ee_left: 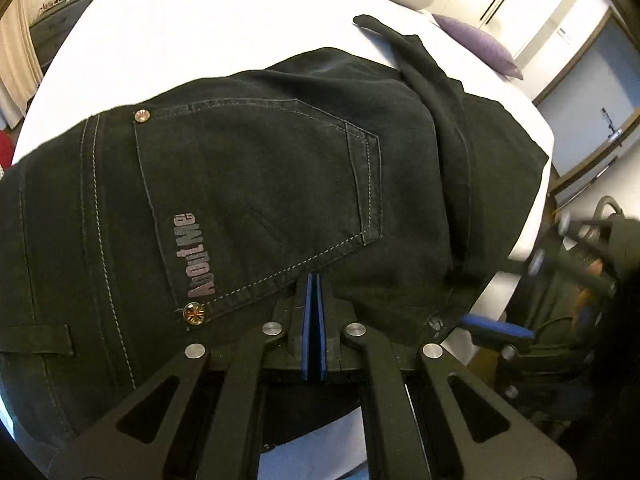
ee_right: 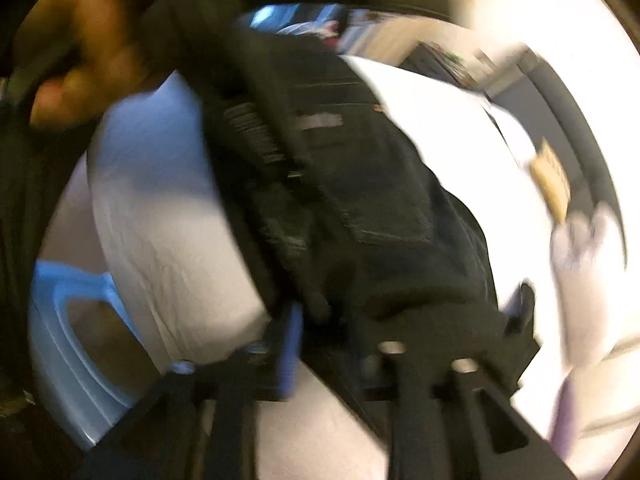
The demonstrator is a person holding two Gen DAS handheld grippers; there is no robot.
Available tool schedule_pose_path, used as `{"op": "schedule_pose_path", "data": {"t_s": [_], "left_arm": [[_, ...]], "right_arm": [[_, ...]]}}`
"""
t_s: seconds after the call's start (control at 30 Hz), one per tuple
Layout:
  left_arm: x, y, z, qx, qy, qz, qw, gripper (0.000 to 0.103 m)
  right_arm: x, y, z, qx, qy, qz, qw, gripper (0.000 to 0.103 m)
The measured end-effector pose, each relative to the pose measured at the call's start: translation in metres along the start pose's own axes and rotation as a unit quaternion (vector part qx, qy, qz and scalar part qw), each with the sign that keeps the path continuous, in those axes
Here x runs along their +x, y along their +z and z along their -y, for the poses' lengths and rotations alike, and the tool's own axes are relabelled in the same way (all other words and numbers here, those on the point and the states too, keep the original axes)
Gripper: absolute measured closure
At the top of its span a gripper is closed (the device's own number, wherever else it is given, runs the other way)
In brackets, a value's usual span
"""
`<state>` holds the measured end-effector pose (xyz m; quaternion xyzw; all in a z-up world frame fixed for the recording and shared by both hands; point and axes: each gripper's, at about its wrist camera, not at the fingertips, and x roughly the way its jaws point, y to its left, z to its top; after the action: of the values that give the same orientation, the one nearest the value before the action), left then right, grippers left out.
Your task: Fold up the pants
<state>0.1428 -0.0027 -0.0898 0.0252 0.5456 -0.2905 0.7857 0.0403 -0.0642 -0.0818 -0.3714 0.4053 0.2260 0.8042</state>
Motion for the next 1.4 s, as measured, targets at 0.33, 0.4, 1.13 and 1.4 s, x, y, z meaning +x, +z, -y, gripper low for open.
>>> {"op": "schedule_pose_path", "data": {"t_s": [0.33, 0.4, 1.13, 1.4], "left_arm": [[0.012, 0.020, 0.012, -0.023, 0.002, -0.007, 0.9997, 0.101], [0.015, 0.015, 0.002, -0.046, -0.016, -0.001, 0.9988, 0.101], [0.016, -0.001, -0.014, -0.062, -0.045, 0.000, 0.9971, 0.101], [0.017, 0.000, -0.010, -0.056, -0.036, 0.003, 0.9978, 0.101]], "right_arm": [[-0.009, -0.057, 0.241, 0.437, 0.071, 0.068, 0.894, 0.043], [0.005, -0.065, 0.283, 0.490, 0.055, 0.064, 0.868, 0.043], [0.180, -0.099, 0.423, 0.704, 0.083, -0.022, 0.705, 0.044], [0.167, -0.035, 0.402, 0.557, -0.081, -0.097, 0.821, 0.039]]}}
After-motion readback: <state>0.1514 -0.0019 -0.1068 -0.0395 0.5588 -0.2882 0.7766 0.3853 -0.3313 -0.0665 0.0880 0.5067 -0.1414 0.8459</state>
